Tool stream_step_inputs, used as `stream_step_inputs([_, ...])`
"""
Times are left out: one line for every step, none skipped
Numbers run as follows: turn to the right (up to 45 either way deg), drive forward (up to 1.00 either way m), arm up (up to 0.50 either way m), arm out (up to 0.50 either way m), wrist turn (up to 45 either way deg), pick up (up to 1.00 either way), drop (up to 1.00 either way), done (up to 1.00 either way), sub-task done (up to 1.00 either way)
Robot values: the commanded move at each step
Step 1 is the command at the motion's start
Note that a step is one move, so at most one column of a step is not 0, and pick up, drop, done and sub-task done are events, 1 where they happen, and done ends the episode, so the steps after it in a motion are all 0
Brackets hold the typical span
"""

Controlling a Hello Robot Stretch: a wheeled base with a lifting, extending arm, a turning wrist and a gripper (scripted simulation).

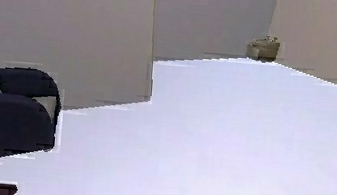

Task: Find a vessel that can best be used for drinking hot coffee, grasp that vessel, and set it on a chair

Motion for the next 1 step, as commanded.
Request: stream_step_inputs([6.0,0.0,0.0,0.0,0.0,0.0,0.0,0.0,0.0])
